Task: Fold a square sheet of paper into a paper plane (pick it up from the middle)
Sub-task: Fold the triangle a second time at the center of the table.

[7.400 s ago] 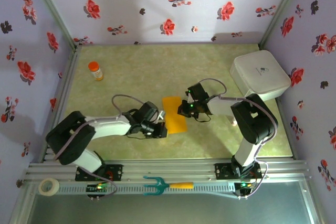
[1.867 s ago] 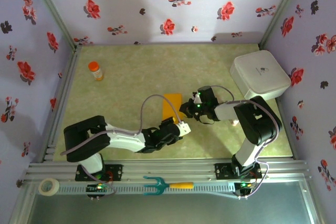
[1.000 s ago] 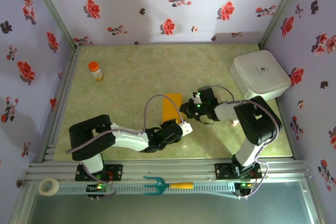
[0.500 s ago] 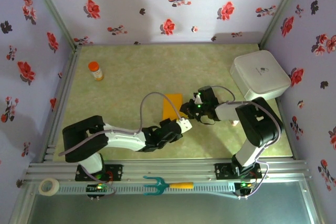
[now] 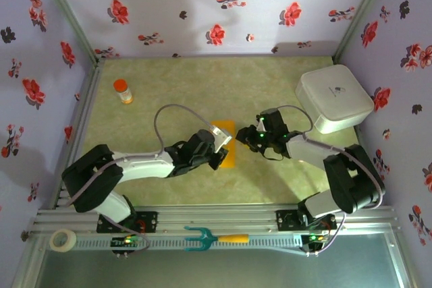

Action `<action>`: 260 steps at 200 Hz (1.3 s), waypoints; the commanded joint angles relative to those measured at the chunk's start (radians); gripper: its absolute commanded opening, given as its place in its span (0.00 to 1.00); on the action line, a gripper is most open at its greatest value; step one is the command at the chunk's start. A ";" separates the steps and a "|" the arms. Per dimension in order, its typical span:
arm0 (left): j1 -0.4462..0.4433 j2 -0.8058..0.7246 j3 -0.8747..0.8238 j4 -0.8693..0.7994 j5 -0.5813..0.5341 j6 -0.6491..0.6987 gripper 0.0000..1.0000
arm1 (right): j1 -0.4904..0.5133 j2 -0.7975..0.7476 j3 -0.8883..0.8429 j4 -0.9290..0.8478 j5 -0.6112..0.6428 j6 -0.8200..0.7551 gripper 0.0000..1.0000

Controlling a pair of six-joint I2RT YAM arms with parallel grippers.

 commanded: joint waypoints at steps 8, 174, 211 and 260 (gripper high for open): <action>0.027 -0.014 -0.024 0.040 0.121 -0.094 0.00 | -0.002 -0.038 -0.047 -0.033 -0.003 -0.002 0.28; 0.060 0.004 -0.029 0.007 0.099 -0.086 0.11 | 0.125 0.061 -0.072 0.199 -0.054 0.112 0.07; 0.065 0.010 -0.032 0.003 0.088 -0.077 0.12 | 0.125 0.064 -0.072 0.202 -0.051 0.115 0.08; 0.068 0.014 -0.033 -0.006 0.088 -0.069 0.16 | 0.125 0.068 -0.069 0.200 -0.048 0.116 0.08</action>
